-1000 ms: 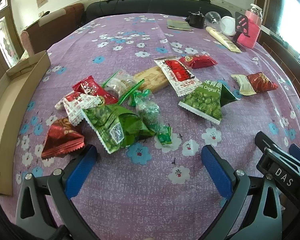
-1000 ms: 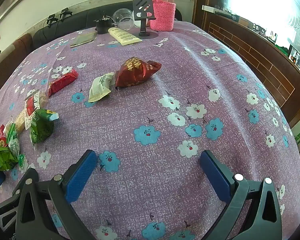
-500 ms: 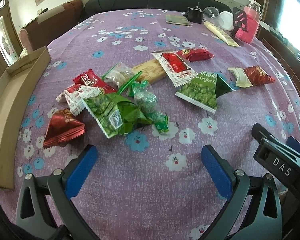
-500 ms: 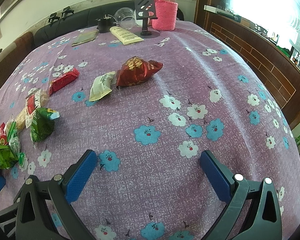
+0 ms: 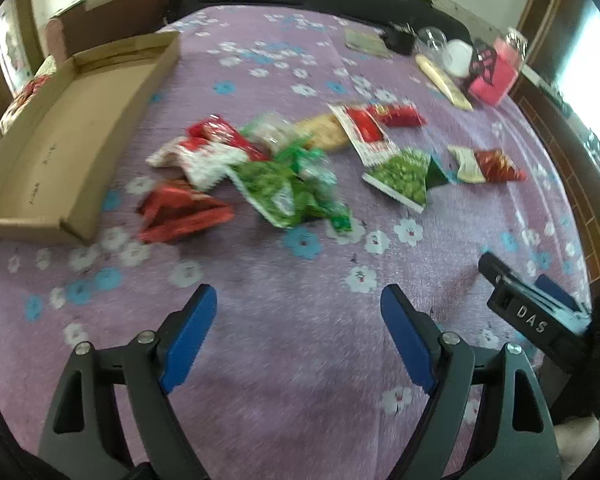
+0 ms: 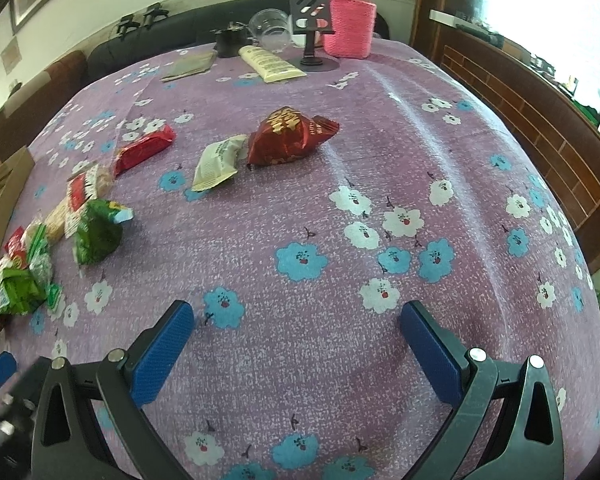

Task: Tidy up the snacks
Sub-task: 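Grasp the red foil packet with the left tool while the right tool grasps the green pea bag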

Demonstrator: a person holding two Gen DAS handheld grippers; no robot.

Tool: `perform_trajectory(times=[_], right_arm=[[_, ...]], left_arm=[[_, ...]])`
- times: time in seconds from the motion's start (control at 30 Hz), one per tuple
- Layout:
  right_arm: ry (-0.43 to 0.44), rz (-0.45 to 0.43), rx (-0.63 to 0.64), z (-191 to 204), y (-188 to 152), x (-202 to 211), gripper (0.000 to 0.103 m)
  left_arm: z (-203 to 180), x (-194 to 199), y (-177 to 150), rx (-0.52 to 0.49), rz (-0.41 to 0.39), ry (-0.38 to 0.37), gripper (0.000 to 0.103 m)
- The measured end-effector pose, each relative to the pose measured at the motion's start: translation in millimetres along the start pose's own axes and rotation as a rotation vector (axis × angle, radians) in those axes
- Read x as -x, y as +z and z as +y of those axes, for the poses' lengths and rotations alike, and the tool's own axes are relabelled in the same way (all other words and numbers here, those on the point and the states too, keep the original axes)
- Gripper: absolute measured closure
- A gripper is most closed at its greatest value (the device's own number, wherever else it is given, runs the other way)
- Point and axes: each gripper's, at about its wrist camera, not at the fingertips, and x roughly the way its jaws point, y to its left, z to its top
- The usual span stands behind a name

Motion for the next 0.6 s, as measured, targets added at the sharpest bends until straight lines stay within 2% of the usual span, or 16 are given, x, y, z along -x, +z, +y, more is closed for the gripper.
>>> perform_trajectory(times=[0.1,0.17,0.27,0.33,0.4,0.5,0.6], right_arm=[[0.045,0.004,0.008,-5,0,11,0.012],[0.052,-0.012,0.020,-7,2,20,0.013],[0.096,-0.038,0.065,-7,5,36,0.017],[0.138,-0.040,0.082,-6,8,42,0.021],[0.180,-0.037,0.096,-5,9,48,0.025],[0.259,0.001,0.099,-2,12,49,0.033],[0.319,0.023,0.115,11,16,49,0.035]], left_arm=[[6,19,2,0.009,-0.028,0.002,0.019],[8,31,5,-0.008,-0.038,0.024,0.021],[11,45,9,-0.044,-0.040,0.065,0.028],[18,52,8,-0.043,-0.028,0.063,0.034],[23,55,6,-0.039,-0.011,0.050,0.045],[31,59,5,-0.026,-0.007,0.057,0.046],[41,63,6,-0.018,-0.023,0.034,0.046]])
